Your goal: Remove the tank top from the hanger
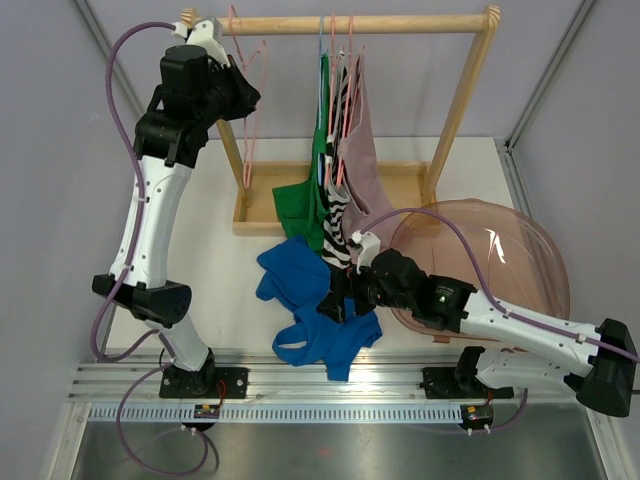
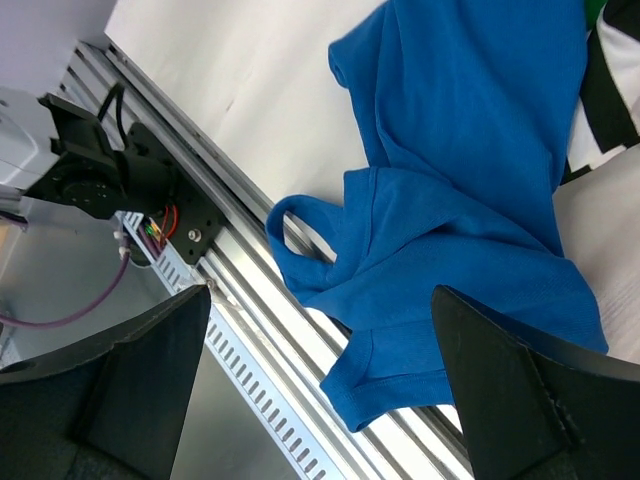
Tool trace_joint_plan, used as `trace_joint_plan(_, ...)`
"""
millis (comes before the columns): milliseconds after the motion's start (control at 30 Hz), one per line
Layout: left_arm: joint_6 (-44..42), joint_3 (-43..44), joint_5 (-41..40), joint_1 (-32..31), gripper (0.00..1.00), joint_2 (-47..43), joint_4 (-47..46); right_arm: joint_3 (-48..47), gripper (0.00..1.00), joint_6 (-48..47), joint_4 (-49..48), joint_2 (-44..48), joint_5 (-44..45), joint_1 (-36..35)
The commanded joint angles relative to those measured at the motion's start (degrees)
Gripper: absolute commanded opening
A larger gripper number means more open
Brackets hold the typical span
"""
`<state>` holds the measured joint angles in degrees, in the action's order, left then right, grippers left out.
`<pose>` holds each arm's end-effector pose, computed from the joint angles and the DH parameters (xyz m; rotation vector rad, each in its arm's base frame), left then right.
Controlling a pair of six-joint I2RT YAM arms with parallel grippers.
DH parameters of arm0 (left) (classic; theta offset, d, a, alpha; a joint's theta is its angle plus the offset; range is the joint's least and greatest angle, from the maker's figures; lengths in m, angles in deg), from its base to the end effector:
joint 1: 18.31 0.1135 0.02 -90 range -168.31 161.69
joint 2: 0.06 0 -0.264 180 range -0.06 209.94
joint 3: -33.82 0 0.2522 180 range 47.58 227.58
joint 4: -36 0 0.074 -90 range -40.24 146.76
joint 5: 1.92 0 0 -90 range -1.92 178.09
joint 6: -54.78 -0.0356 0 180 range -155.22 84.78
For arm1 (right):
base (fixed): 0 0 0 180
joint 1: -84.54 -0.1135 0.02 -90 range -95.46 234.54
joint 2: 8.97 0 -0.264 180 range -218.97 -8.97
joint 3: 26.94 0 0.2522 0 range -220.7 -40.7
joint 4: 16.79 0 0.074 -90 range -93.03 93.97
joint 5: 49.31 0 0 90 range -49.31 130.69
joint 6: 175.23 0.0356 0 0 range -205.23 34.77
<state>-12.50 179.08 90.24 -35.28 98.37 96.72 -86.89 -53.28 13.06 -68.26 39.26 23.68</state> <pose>0.3225 -0.0998 0.5323 -0.0653 1.8434 -0.5228 0.1127 0.2040 0.2899 -0.5759 2.1683 0.9727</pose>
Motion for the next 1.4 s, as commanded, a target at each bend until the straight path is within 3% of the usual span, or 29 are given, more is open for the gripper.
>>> trace_joint_plan(0,-0.22,3.58,4.79,0.27,0.09,1.23,-2.58,0.84,0.99,-0.39,-3.96,-2.49,-2.34,-0.40)
trace_joint_plan(33,-0.48,3.41,4.79,0.36,0.11,1.58,-2.49,0.84,1.00,-0.39,-4.32,-4.15,-2.52,-0.49)
trace_joint_plan(100,-0.75,3.41,4.53,0.36,0.26,1.67,-2.23,0.84,1.00,-0.48,-5.20,-6.09,-2.53,-0.49)
trace_joint_plan(167,-0.75,3.41,4.26,0.36,0.53,1.24,-1.44,-0.12,0.99,-0.83,-4.76,-9.52,-2.17,-0.75)
trace_joint_plan(267,-1.01,1.05,3.91,0.36,0.63,-1.56,-0.73,-2.49,0.99,-1.53,-2.92,-13.83,2.82,-2.33)
trace_joint_plan(367,-1.19,-5.34,2.60,0.36,0.80,-7.43,-1.34,-5.30,0.99,-2.50,-1.34,-18.57,9.14,-4.00)
trace_joint_plan(400,-1.36,-7.03,0.85,0.36,0.99,-9.64,-1.52,-6.61,0.99,-2.41,-1.07,-21.19,10.38,-4.44)
trace_joint_plan(700,0.04,-31.18,-10.84,0.36,0.99,-34.14,-2.66,-15.49,0.99,0.75,5.60,-38.68,23.66,-7.25)
trace_joint_plan(867,-0.04,-38.59,-15.15,0.36,0.99,-43.31,-0.91,-17.96,0.97,1.28,7.72,-46.26,25.16,-8.57)
trace_joint_plan(933,-0.74,-41.31,-15.86,0.36,0.99,-46.99,-0.12,-18.05,0.82,1.02,6.59,-47.59,24.55,-9.80)
trace_joint_plan(967,-0.83,-42.11,-16.65,0.36,0.99,-47.97,0.15,-18.05,0.52,1.10,6.49,-47.50,24.98,-10.24)
trace_joint_plan(1000,-1.44,-42.99,-17.09,0.36,0.99,-48.94,0.50,-18.23,0.44,1.19,6.49,-47.07,25.33,-10.68)
trace_joint_plan(1067,-1.97,-45.27,-17.53,0.36,0.99,-51.40,1.11,-18.67,0.36,1.19,7.54,-46.01,27.17,-11.56)
trace_joint_plan(1167,-2.77,-48.34,-17.10,0.36,0.99,-53.07,1.64,-19.72,0.34,0.67,9.48,-43.11,29.11,-12.00)
trace_joint_plan(1267,-3.38,-50.64,-16.74,0.36,0.99,-53.96,2.00,-20.25,0.02,-0.47,10.44,-39.16,30.34,-12.00)
trace_joint_plan(1367,-4.09,-53.45,-16.74,0.36,0.99,-55.28,1.91,-20.25,0.00,-0.83,11.15,-34.33,30.96,-12.00)
